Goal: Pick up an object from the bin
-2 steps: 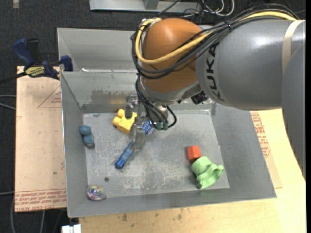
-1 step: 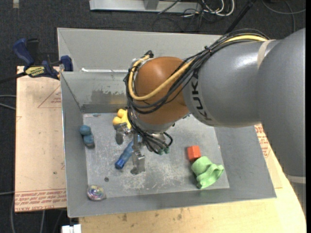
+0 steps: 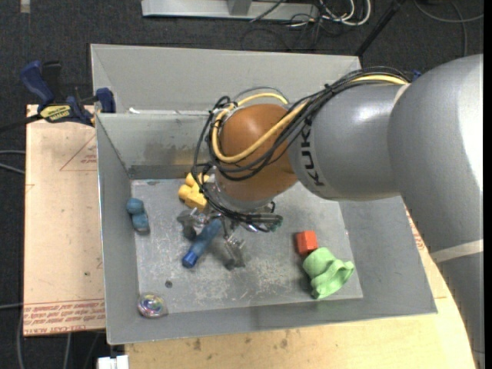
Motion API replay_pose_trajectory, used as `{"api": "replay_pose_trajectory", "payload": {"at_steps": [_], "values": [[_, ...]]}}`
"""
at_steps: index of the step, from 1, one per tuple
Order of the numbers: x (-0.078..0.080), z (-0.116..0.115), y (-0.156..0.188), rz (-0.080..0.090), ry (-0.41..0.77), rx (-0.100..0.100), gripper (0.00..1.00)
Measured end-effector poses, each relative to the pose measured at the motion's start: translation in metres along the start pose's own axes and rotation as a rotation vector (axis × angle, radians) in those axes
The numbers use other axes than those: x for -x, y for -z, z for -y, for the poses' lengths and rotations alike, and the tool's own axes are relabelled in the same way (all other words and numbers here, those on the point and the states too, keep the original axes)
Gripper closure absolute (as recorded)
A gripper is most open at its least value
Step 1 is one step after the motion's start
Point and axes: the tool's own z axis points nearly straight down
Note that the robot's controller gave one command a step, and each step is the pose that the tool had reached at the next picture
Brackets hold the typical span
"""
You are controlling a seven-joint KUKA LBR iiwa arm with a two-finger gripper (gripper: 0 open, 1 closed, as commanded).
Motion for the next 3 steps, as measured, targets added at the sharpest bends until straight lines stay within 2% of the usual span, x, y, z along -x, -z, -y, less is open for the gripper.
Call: {"api": "replay_pose_trajectory", "payload": {"at_steps": [1, 2, 3], "values": [[0.002, 0.000, 0.002, 0.003, 0.001, 0.000, 1.00], [-0.009, 0.028, 0.113, 0.010, 0.035, -0.008, 1.00], [-0.008, 0.036, 0.193, 0.010, 0.027, -0.007, 1.00]]}}
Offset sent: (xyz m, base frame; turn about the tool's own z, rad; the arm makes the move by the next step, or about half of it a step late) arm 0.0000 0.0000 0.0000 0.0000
